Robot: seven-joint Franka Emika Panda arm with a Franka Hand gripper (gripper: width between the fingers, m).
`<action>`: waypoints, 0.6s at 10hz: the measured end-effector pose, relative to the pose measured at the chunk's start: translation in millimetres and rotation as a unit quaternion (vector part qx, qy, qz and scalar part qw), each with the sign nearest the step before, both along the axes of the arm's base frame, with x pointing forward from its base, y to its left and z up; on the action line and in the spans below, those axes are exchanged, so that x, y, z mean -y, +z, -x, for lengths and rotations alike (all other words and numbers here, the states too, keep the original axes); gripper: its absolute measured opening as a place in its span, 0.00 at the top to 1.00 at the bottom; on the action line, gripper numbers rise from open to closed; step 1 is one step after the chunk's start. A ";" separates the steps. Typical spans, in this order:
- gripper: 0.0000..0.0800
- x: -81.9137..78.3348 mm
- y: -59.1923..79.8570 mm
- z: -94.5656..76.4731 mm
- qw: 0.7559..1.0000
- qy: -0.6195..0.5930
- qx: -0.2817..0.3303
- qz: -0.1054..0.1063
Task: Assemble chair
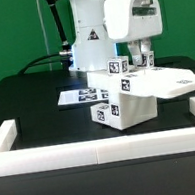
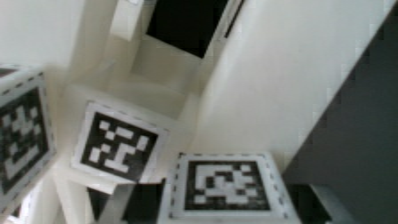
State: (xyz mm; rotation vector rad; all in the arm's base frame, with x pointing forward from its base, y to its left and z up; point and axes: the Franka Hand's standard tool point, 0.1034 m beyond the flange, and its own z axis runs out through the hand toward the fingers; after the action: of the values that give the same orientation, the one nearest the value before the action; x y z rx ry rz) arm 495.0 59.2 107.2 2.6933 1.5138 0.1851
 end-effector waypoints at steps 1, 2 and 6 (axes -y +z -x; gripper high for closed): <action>0.65 0.3 -0.1 0.0 1.000 -0.028 -0.001 -0.004; 0.65 1.5 -0.3 0.0 0.997 -0.082 -0.002 -0.012; 0.65 4.9 -0.9 -0.3 0.969 -0.243 -0.006 -0.035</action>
Offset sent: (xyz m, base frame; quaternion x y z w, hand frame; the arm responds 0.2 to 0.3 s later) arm -0.0016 -0.0049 -0.0051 0.0071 0.0101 0.1683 0.9857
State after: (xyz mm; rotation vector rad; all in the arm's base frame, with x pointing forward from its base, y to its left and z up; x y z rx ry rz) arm 495.3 54.3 106.3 3.0192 0.8165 0.2027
